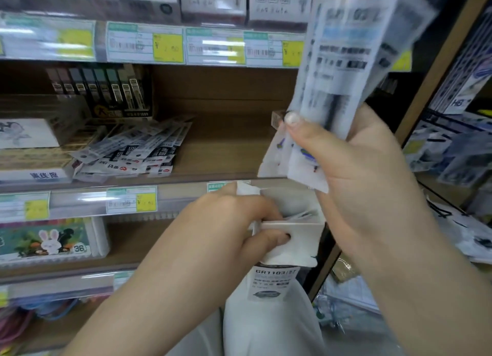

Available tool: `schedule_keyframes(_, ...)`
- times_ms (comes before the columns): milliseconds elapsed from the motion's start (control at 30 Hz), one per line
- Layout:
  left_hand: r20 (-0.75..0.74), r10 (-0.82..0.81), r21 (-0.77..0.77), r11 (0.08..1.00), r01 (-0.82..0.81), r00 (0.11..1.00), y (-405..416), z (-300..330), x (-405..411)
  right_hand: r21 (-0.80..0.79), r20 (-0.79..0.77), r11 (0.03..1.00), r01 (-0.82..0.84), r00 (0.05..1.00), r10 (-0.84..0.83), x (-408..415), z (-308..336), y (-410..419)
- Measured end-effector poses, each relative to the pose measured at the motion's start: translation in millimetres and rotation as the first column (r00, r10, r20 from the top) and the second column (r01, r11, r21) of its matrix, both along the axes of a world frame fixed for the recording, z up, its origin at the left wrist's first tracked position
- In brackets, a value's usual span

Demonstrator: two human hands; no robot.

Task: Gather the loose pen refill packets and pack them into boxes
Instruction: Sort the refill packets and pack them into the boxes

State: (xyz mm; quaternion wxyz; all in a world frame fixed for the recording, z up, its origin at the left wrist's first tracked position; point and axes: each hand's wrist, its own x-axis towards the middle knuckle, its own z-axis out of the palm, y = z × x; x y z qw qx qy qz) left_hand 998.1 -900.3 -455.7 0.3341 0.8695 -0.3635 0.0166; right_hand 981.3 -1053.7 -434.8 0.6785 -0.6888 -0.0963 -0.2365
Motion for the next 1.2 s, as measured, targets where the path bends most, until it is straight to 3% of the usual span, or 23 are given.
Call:
schedule_keyframes(67,-0.039,0.0,-0.008,1.0,0.0,0.999,1,-2,-1,0.065,-0.096,0.998,-0.018,0.995,0.024,-6,13,8)
schedule_keyframes(200,0.0,0.031,-0.003,1.0,-0.031,1.0,1,-1,-5,-0.084,-0.22,0.995,-0.055,0.975,0.036,1,14,-9)
schedule_keyframes(433,-0.009,0.049,0.0,0.999,-0.049,0.999,1,1,-6,-0.216,-0.149,0.976,-0.039,0.989,0.006,2,3,-2)
schedule_keyframes(700,0.016,0.064,0.081,0.995,-0.065,0.998,1,6,-10,-0.142,-0.245,0.987,-0.078,0.969,0.042,8,-2,-3)
schedule_keyframes(867,0.008,0.047,0.081,0.996,-0.047,0.999,1,7,-8,-0.018,-0.189,0.994,-0.106,0.977,0.1,3,5,-3)
schedule_keyframes(1067,0.026,0.027,0.161,0.986,-0.031,0.999,-2,11,-9,-0.12,-0.258,0.989,-0.09,0.965,0.056,6,5,-6)
schedule_keyframes(1200,-0.008,-0.009,0.116,0.993,0.01,1.0,2,10,-5,-0.123,-0.299,0.986,-0.115,0.951,0.074,8,5,-13)
